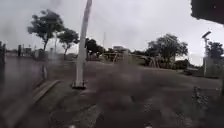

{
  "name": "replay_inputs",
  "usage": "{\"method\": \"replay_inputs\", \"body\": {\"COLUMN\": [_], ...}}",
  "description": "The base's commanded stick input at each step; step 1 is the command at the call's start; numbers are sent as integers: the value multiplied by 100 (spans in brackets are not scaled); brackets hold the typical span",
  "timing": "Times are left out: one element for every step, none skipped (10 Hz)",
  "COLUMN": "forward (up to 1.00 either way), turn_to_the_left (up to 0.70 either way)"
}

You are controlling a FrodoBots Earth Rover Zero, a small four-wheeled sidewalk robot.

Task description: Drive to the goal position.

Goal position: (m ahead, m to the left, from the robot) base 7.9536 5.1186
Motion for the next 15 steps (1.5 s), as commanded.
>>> {"method": "replay_inputs", "body": {"forward": [100,100,100,100,100,100,100,100,100,40,0,0,0,0,0], "turn_to_the_left": [0,0,0,-7,-38,-40,-40,-40,-20,-3,0,0,0,0,0]}}
